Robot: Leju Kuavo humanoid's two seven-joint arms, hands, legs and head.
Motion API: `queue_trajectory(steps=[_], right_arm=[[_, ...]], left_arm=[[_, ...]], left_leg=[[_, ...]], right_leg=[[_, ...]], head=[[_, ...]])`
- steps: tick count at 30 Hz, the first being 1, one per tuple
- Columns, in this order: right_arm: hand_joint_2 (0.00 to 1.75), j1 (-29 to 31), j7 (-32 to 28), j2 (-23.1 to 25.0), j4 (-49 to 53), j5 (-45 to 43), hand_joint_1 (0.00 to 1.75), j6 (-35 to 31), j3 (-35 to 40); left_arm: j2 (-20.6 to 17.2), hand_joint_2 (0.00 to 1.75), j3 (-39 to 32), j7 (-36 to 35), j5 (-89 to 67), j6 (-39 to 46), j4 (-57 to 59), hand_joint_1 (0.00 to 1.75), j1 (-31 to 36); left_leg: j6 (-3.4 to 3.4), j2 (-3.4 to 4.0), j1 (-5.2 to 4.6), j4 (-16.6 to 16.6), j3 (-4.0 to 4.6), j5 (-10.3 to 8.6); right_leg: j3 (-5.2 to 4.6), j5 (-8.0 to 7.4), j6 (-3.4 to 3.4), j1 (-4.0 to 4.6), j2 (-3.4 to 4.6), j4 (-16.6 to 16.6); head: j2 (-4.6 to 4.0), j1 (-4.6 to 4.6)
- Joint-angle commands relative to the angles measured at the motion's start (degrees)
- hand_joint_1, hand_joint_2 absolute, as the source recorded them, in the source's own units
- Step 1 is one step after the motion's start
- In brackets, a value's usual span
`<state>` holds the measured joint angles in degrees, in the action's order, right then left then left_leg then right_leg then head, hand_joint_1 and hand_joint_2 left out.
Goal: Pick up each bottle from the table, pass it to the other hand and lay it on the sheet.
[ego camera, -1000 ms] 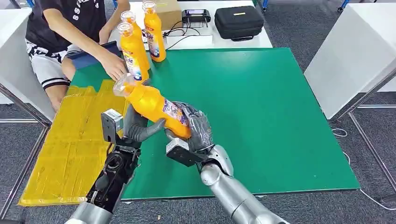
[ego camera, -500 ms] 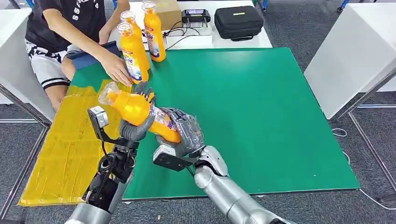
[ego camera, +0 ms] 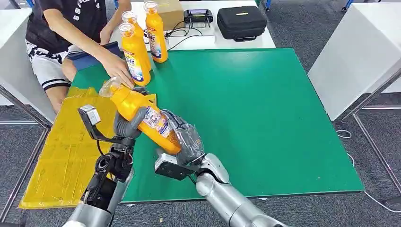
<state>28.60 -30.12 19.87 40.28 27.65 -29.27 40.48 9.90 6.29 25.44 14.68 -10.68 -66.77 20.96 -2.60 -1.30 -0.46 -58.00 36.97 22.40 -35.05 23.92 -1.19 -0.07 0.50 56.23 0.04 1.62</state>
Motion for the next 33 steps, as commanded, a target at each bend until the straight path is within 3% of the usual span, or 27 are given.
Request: queue_trajectory(steps=[1,5,9,10,13,16,17,20,28,29,31,33], right_arm=[[1.75,-1.8,1.0,-4.9,9.2,0.5,0.00,1.8,0.2],[1.75,-2.8,1.0,-5.6,12.1,0.0,0.00,2.4,-0.4],[1.75,-6.2,1.2,-9.5,23.4,-5.5,0.00,6.3,-4.1],[0.00,-6.9,1.5,-9.9,25.1,-6.2,0.00,6.8,-5.1],[0.00,-10.8,0.8,-12.2,34.7,-8.8,0.00,5.9,-9.1],[0.00,-15.4,1.1,-14.6,44.4,-9.4,0.00,2.5,-13.6],[1.75,-16.1,1.2,-15.2,45.9,-9.7,0.00,1.7,-14.5],[1.75,-17.4,0.2,-15.7,47.9,-11.7,0.00,0.0,-17.0],[1.75,-17.3,-0.3,-15.3,47.5,-11.9,0.00,-0.6,-17.1],[1.75,-17.4,-0.4,-15.4,47.7,-12.0,0.00,-1.0,-17.3],[1.75,-17.8,-0.3,-15.7,49.1,-12.9,0.00,-1.2,-18.7],[1.75,-18.1,-0.2,-15.8,49.8,-13.6,0.00,-0.2,-19.9]], left_arm=[[-0.6,1.75,-1.6,0.8,-3.6,4.5,-0.9,1.75,3.1],[-0.7,1.75,-1.8,0.8,-3.3,4.4,-0.9,1.75,3.2],[-1.6,1.75,-2.0,1.9,-6.9,8.3,-4.3,1.75,2.2],[-1.8,1.75,-2.0,1.8,-8.3,9.5,-4.8,1.75,2.0],[-3.0,1.75,0.1,3.0,-31.4,30.2,-7.3,1.75,1.9],[-5.3,1.75,4.4,-5.7,-65.7,44.6,-5.5,1.75,3.1],[-5.4,1.75,5.4,-9.6,-74.5,45.2,-4.5,1.75,3.7],[-6.2,1.75,7.8,-19.8,-98.2,46.4,0.8,1.75,6.3],[-6.6,1.75,8.4,-21.3,-100.7,46.6,2.7,1.75,6.9],[-7.2,1.75,9.3,-22.3,-104.4,45.1,3.6,1.75,7.3],[-14.1,1.75,24.4,-32.6,-104.7,41.0,9.2,1.75,12.3],[-14.2,1.75,30.4,-33.5,-104.7,36.3,16.4,1.75,15.5]], left_leg=[[0.13,0.00,0.06,0.0,-0.19,0.10],[0.17,-0.04,0.03,0.0,-0.33,0.13],[0.15,-0.03,0.04,0.0,-0.25,0.13],[0.12,-0.05,0.04,0.0,-0.16,0.08],[0.11,-0.09,0.01,0.0,-0.15,0.08],[0.09,-0.20,0.00,0.0,-0.06,0.03],[0.14,-0.21,0.02,0.0,-0.20,0.10],[0.11,-0.39,0.01,0.0,-0.15,0.06],[0.09,0.02,-0.02,0.0,-0.13,0.06],[0.25,0.07,0.00,0.0,-0.50,0.22],[0.18,-0.01,0.00,0.0,-0.34,0.13],[0.10,-0.20,0.00,0.0,-0.12,0.01]], right_leg=[[0.25,0.11,0.00,0.06,-0.11,0.0],[0.40,0.18,-0.01,0.04,-0.21,0.0],[0.33,0.16,-0.01,0.04,-0.18,0.0],[0.24,0.11,-0.01,0.04,-0.17,0.0],[0.25,0.11,-0.01,0.02,-0.19,-0.1],[0.17,0.11,-0.01,0.01,-0.27,0.0],[0.33,0.19,-0.01,0.03,-0.33,0.0],[0.30,0.17,-0.01,0.02,-0.47,-0.1],[0.17,0.04,0.00,0.01,-0.11,-0.1],[0.55,0.20,0.02,0.03,-0.17,-0.1],[0.39,0.15,0.02,0.02,-0.23,-0.1],[0.20,0.08,0.00,0.01,-0.35,0.0]], head=[[-0.02,0.00],[0.00,0.00],[-0.02,0.00],[0.00,0.00],[-0.02,0.00],[0.00,0.00],[0.00,0.00],[-0.02,0.02],[-0.02,0.00],[-0.02,0.00],[0.00,0.00],[0.00,0.00]])
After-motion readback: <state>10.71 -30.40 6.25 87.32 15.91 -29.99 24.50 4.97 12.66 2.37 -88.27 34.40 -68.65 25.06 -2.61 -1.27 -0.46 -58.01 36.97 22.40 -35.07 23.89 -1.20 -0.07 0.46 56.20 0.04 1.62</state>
